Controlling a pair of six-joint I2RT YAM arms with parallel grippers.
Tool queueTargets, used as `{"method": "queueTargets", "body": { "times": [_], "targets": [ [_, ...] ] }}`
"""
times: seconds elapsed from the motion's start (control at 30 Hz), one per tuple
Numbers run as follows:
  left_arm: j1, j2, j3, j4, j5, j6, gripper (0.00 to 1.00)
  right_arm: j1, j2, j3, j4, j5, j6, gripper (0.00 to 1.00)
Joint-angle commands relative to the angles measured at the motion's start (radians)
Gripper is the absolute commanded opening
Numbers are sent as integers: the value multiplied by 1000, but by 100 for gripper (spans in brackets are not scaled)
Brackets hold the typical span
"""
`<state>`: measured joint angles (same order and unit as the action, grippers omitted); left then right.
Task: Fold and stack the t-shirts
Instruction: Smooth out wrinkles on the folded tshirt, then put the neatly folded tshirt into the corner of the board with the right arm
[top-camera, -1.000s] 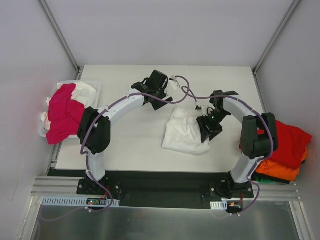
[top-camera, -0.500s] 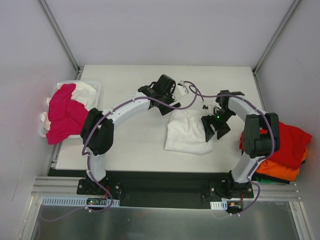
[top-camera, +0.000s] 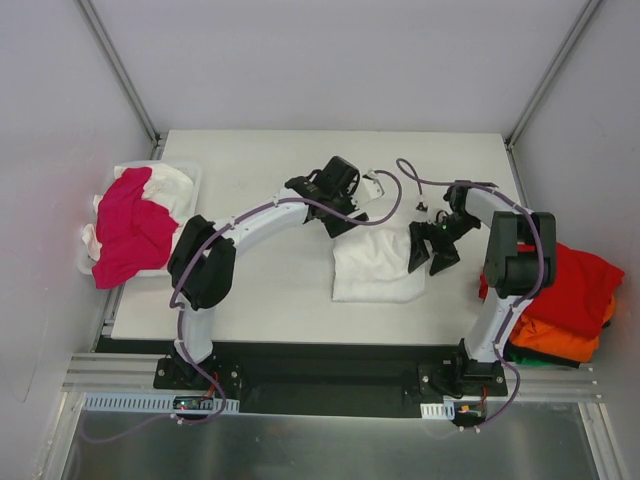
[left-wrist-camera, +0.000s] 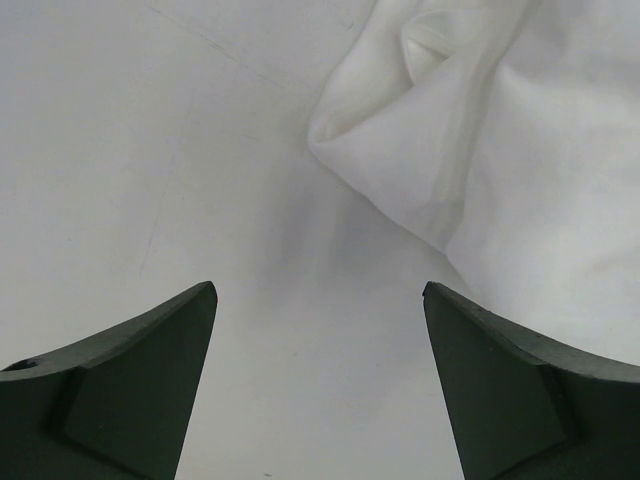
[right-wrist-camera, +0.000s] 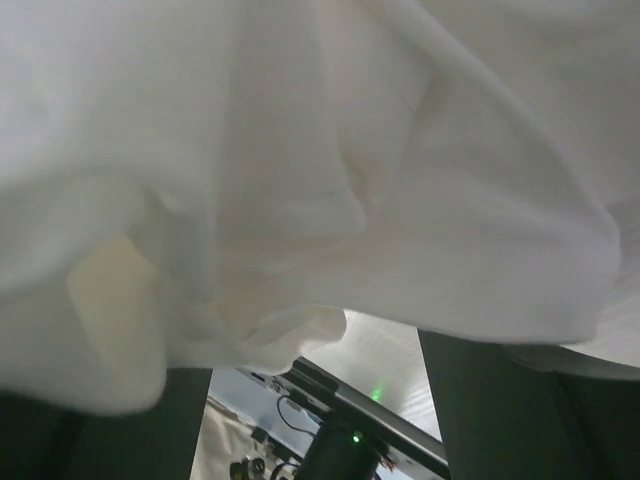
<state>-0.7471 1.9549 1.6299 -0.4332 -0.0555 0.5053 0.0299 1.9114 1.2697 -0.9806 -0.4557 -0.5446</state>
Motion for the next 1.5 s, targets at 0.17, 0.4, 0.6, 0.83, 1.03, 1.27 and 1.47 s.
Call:
{"method": "queueTargets", "body": {
  "times": [0.17,0.4,0.6,0.83,1.03,1.27,1.47],
  "targets": [
    [-6,4,-8,-10,14,-14,85,-102,-66,-12,112,-303,48,81],
    [-6,10,-16,-12,19,-24,85,-192,-49,-6,141,-304,71,83],
    [-8,10,-25,-12,29,-31,85,-225,-46,-4,161,-216,81,84],
    [-17,12,-33,-12,28,-30,85,-234,26,31,168,-251,100,85],
    [-20,13,-33,-13,32,-36,85,-234,89,46,180,-320,121,86],
    [-32,35,-22,-21,37,-37,86,-232,146,88,178,-383,129,87],
    [-57,30,-25,-42,54,-56,86,-223,158,73,175,-434,117,88]
  ]
}}
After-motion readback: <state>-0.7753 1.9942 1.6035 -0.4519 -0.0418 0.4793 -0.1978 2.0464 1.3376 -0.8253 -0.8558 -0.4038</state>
